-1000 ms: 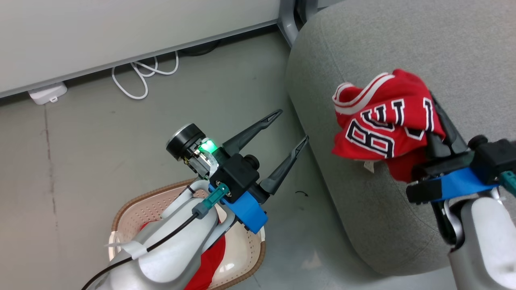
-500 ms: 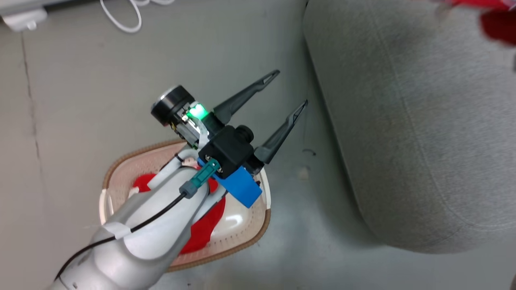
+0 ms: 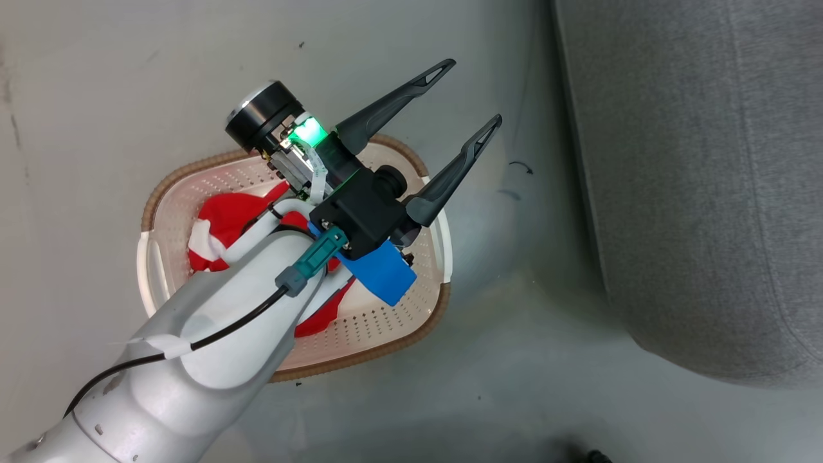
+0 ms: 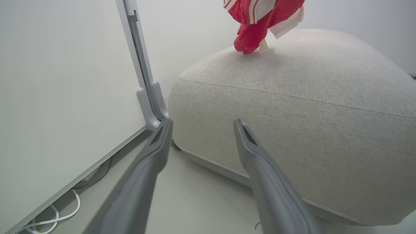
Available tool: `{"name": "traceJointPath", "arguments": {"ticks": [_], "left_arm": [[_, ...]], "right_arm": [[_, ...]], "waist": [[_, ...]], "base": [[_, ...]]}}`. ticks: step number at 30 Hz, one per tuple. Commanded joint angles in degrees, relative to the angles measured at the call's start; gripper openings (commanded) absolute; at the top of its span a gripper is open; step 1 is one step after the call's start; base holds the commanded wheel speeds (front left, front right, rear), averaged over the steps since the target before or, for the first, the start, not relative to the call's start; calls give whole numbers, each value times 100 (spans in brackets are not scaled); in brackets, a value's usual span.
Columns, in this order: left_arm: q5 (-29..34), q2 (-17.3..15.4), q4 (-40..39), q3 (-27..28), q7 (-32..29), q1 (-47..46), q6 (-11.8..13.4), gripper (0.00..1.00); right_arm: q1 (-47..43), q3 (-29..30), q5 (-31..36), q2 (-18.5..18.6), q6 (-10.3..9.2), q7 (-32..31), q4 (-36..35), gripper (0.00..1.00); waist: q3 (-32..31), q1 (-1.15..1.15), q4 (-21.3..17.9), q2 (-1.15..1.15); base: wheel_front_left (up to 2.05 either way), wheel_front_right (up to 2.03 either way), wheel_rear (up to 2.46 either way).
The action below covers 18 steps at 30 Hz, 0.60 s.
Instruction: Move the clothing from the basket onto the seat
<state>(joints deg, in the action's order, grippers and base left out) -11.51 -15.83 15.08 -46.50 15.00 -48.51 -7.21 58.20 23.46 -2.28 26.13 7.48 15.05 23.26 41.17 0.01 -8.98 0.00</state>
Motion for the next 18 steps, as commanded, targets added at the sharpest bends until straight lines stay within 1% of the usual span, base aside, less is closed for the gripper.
{"name": "traceJointPath", "arguments": {"ticks": [1, 5, 7, 12, 18], "left_arm": [[47, -27, -31, 11, 28, -108, -32, 100], [48, -35, -55, 4, 28, -139, -30, 100], [44, -49, -55, 9, 28, -132, -22, 100], [24, -28, -59, 42, 28, -122, -22, 100], [35, -49, -67, 72, 28, -48, -23, 100]], "right_arm": [[-41, 54, -26, 20, 3, 21, 91, 0], [-259, 253, -38, -153, 2, 21, 450, 0], [-371, 336, -90, -322, 3, 21, 598, 0], [-791, 555, -100, -610, 2, 21, 943, 0], [-1129, 819, -123, -738, 3, 21, 1349, 0]], "waist": [[95, -1, 44, 0], [155, -1, 54, 0], [160, -1, 48, 0], [131, -1, 52, 0], [50, -1, 71, 0]], "base": [[0, 0, 0], [0, 0, 0], [0, 0, 0], [0, 0, 0], [0, 0, 0]]}}
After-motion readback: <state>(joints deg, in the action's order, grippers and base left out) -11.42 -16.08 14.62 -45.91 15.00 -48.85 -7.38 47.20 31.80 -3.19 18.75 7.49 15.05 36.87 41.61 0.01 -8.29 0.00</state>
